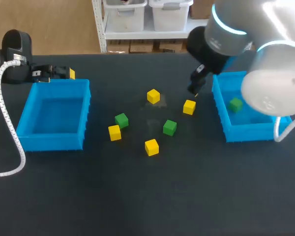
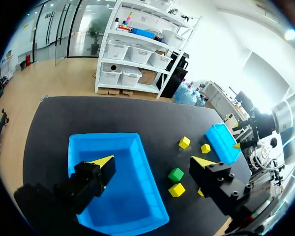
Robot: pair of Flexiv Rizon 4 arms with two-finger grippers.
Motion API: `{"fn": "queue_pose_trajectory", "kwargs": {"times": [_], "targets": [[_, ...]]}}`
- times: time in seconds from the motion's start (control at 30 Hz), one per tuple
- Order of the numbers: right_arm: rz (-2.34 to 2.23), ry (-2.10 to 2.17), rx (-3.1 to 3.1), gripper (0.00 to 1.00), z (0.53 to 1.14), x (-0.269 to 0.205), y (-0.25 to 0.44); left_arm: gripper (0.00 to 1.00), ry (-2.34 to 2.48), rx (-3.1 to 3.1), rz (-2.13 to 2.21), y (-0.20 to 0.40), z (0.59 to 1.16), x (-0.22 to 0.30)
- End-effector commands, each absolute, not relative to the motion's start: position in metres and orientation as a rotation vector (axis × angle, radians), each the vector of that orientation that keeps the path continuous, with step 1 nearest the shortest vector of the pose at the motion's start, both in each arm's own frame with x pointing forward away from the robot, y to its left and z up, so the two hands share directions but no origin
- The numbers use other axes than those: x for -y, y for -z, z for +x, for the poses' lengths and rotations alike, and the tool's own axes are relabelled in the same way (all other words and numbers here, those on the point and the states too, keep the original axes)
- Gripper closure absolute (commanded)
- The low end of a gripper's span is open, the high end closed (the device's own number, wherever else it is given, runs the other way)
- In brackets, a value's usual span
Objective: Put the green cubes in the right bin and the yellow cubes in the left bin.
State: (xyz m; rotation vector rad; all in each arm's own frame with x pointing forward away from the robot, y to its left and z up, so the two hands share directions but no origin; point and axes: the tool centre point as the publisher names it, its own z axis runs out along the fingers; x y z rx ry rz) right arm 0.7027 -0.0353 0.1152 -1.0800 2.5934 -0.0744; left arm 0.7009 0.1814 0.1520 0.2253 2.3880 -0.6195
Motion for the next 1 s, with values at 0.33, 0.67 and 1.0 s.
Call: {"fn": "queue_pose_trajectory", "kwargs": {"times": [0.33,0.67,1.0], "targets": [[-1.251,0.037,-2.604,0.00,0.694,-0.021,-0.077,0.00,0.629,-2.380,0.229,-0.150,0.701,-0.183],[-1.282,-0.001,-2.655,0.00,0.678,-0.041,-0.045,0.00,0.629,-2.380,0.229,-0.150,0.701,-0.183],[-1.322,0.023,-2.697,0.00,0.656,-0.039,-0.013,0.00,0.629,-2.380,0.229,-0.150,0.701,-0.183]]}}
